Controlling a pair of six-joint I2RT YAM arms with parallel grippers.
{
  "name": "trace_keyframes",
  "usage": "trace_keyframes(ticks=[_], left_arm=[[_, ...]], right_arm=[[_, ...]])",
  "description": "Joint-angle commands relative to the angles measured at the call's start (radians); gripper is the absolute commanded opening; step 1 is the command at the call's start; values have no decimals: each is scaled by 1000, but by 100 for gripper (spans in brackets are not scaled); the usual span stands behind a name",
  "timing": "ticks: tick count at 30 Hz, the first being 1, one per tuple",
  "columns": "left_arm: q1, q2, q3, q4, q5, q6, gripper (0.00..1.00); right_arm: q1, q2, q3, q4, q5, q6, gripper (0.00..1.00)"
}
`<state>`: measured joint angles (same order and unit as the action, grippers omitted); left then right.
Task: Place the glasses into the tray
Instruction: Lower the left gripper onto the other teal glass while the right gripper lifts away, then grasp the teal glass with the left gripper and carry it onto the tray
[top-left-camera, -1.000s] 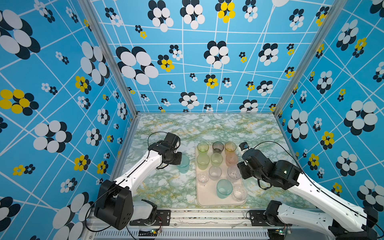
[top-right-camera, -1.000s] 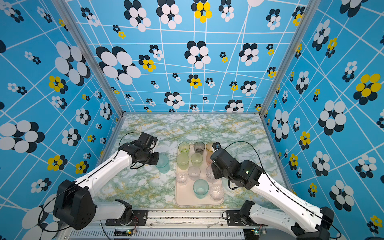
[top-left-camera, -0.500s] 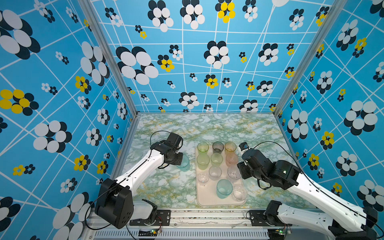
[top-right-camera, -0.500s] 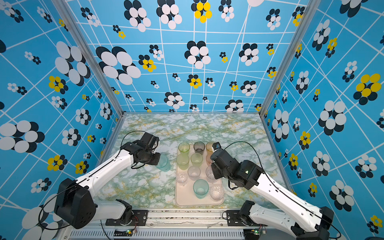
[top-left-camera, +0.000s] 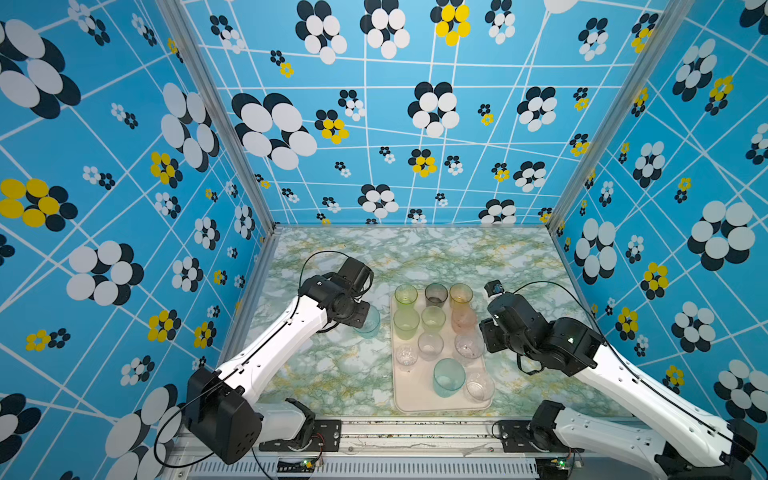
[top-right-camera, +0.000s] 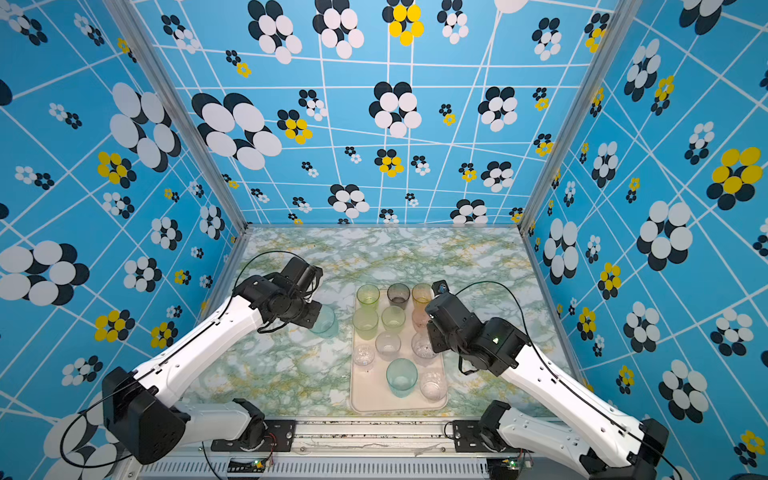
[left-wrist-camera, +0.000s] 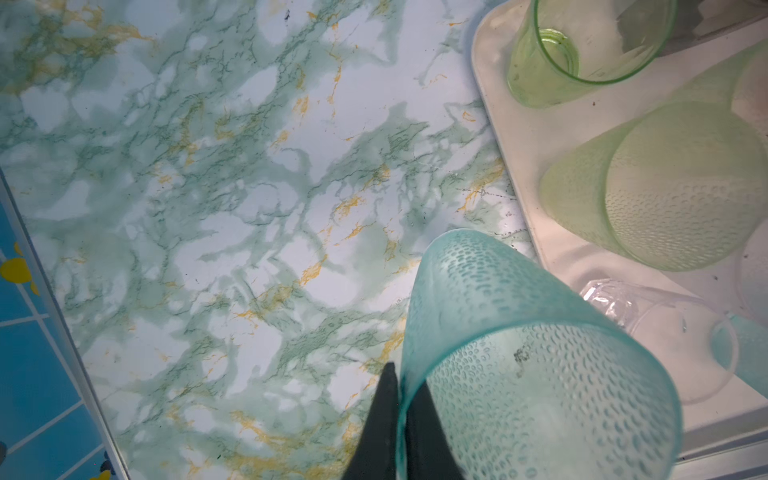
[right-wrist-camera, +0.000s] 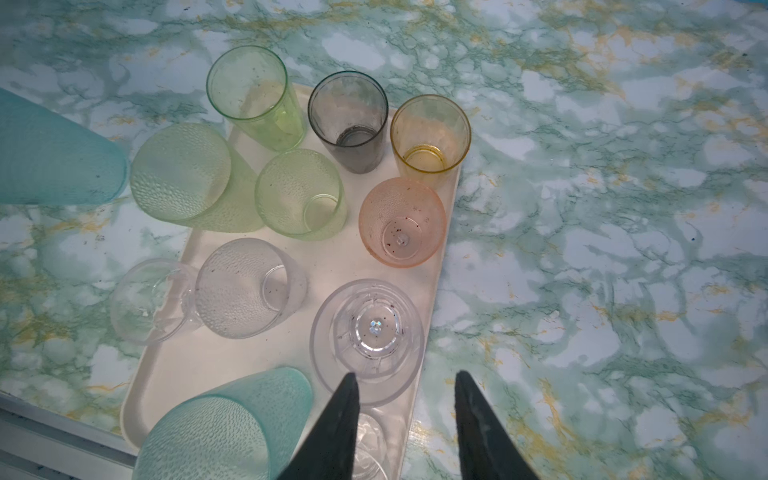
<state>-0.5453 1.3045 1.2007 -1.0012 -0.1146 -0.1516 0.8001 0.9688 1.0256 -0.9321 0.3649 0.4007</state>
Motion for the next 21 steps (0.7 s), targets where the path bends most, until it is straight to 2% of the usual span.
trace_keyframes(ticks=[1, 6, 13, 21], left_arm=[[-35, -48, 53, -115, -16, 13, 7], [-126, -66, 97, -208, -10, -14, 6], [-303, -55, 102, -256, 3, -85, 7], [-465, 35, 103, -213, 57, -137, 7]], right_arm=[[-39, -7, -5, 12, 0, -4, 41], [-113, -11, 5, 46, -30, -34, 41], [-258, -1, 6, 116, -124, -52, 41], [-295, 23, 6, 139, -170, -66, 41]])
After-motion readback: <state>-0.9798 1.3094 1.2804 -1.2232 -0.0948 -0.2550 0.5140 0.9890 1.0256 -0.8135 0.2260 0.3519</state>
